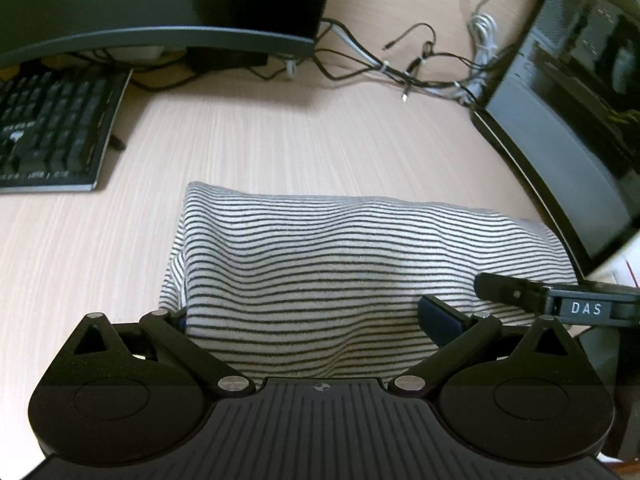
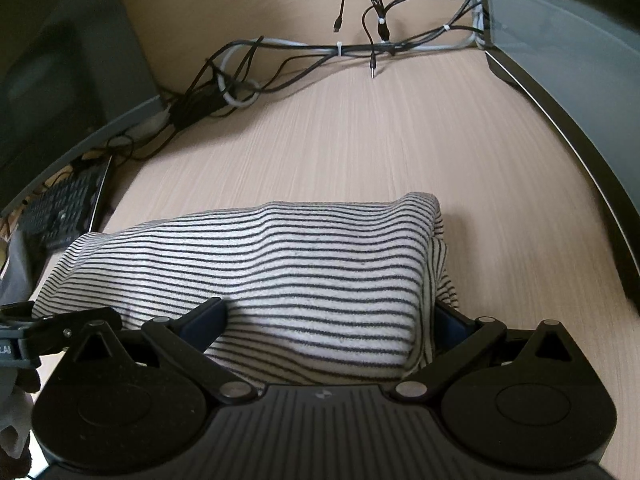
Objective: Fold clothes
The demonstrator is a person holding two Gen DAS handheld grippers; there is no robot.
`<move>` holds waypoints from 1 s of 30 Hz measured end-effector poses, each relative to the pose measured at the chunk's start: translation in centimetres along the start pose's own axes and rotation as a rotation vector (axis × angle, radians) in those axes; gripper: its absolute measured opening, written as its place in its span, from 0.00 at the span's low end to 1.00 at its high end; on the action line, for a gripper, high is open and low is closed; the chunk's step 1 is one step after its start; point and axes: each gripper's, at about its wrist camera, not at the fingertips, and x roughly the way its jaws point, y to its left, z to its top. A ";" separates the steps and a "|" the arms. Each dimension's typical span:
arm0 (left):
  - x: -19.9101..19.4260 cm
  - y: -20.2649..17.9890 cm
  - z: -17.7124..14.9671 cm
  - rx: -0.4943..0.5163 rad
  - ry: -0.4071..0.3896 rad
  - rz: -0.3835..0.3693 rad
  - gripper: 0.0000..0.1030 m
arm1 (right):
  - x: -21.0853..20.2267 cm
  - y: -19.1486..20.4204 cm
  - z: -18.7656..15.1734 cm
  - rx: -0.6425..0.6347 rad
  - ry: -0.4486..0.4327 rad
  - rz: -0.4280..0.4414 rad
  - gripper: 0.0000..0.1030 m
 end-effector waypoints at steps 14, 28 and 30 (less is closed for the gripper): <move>-6.0 3.9 -1.9 -0.120 -0.108 0.003 1.00 | -7.5 2.9 -0.6 -0.365 -0.141 -0.181 1.00; -7.9 4.6 -1.1 -0.028 -0.199 0.168 1.00 | -2.6 11.6 -6.4 -0.835 -0.021 -0.111 1.00; -7.9 4.6 -1.5 -0.033 -0.201 0.177 1.00 | -1.7 12.4 -7.1 -0.927 -0.052 -0.170 1.00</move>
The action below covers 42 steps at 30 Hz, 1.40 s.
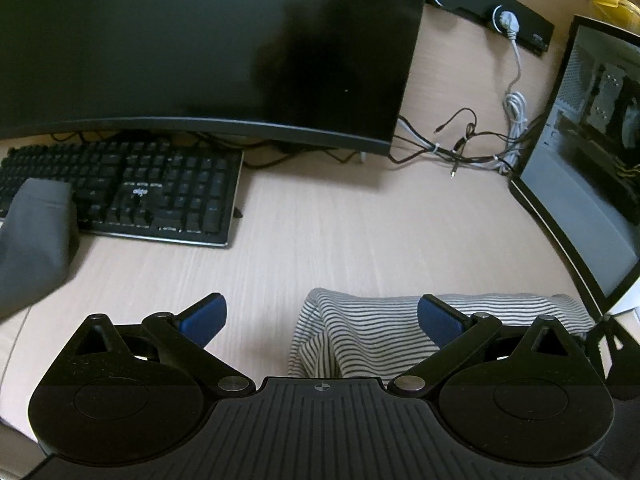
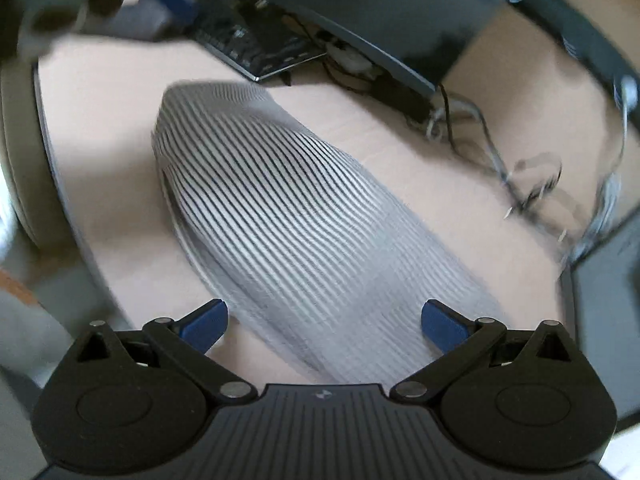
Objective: Fold clothes
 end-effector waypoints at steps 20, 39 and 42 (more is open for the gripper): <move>5.3 -4.2 1.7 0.008 0.080 -0.076 1.00 | 4.4 -13.4 3.1 0.592 -0.121 0.019 1.00; 10.0 -6.6 -2.1 0.141 0.232 -0.159 1.00 | 8.4 -12.8 -2.1 0.783 0.064 0.240 1.00; 8.5 -6.4 -2.9 0.145 0.261 -0.172 1.00 | 7.0 -11.7 -3.0 0.777 0.062 0.249 1.00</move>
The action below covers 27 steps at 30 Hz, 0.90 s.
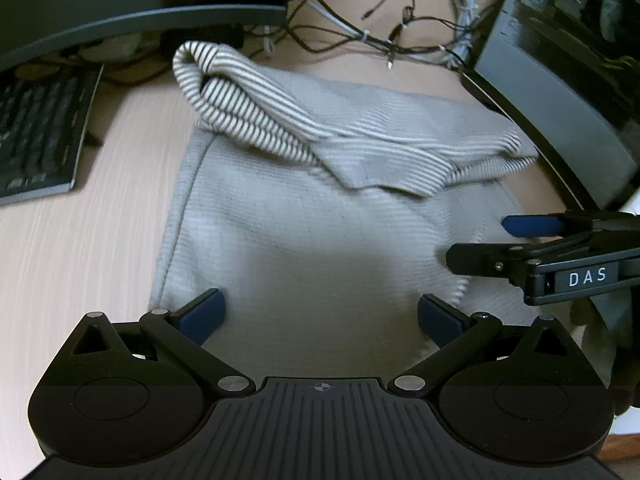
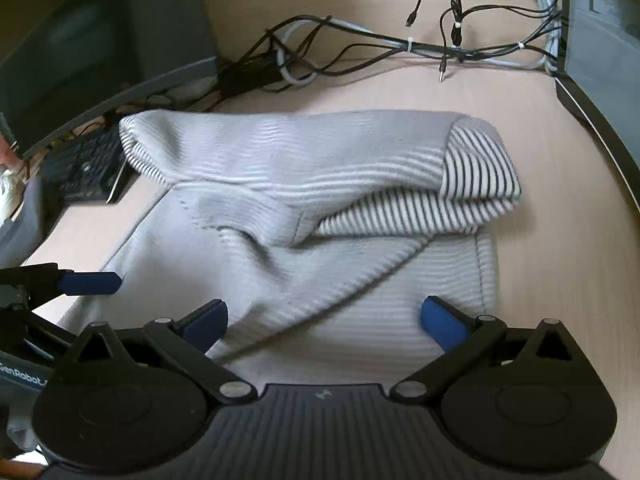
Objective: Fold clothes
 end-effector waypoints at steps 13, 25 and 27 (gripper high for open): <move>-5.2 0.7 -2.8 0.037 0.098 -0.139 1.00 | -6.9 2.9 -4.3 0.054 0.091 0.085 1.00; -2.8 1.1 -1.3 -0.027 0.063 -0.037 1.00 | 0.6 0.7 1.9 0.441 0.170 0.286 1.00; -2.8 1.3 -1.3 -0.040 0.063 -0.033 1.00 | 0.4 0.7 4.4 0.416 0.092 0.263 1.00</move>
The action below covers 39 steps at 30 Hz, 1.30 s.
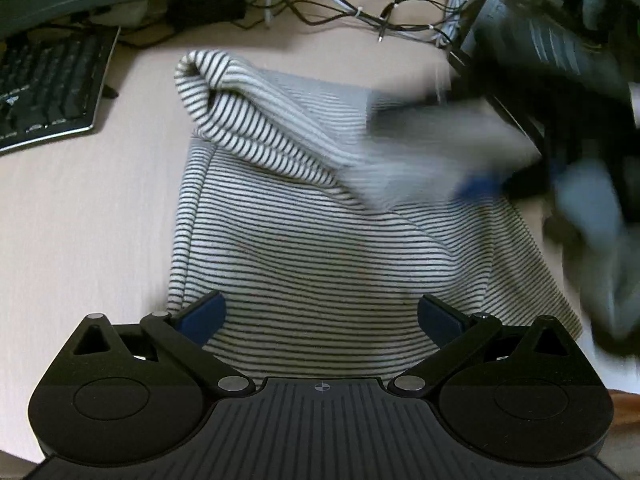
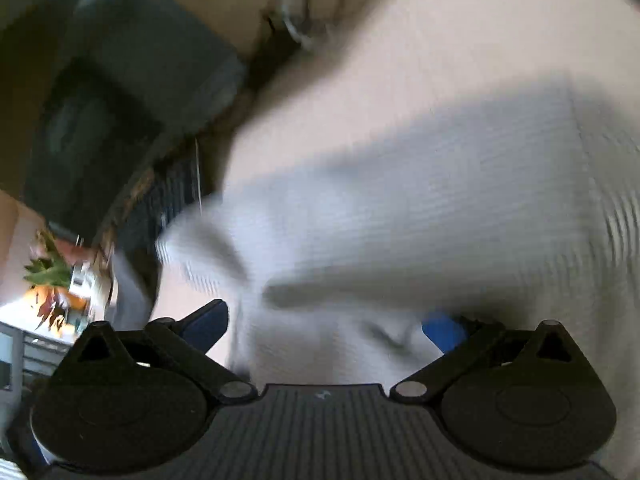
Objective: Fold clothes
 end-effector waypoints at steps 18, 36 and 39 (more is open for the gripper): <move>-0.5 -1.8 2.9 0.048 -0.087 0.080 1.00 | -4.2 -2.1 1.4 -0.264 -0.312 -0.215 0.76; 0.0 -13.2 7.4 0.694 -0.490 0.247 1.00 | -5.9 -5.2 5.1 -0.230 -0.358 -0.115 0.14; 0.4 -14.1 8.7 0.700 -0.578 0.238 0.98 | -9.4 -1.7 4.4 -0.329 -0.402 -0.001 0.13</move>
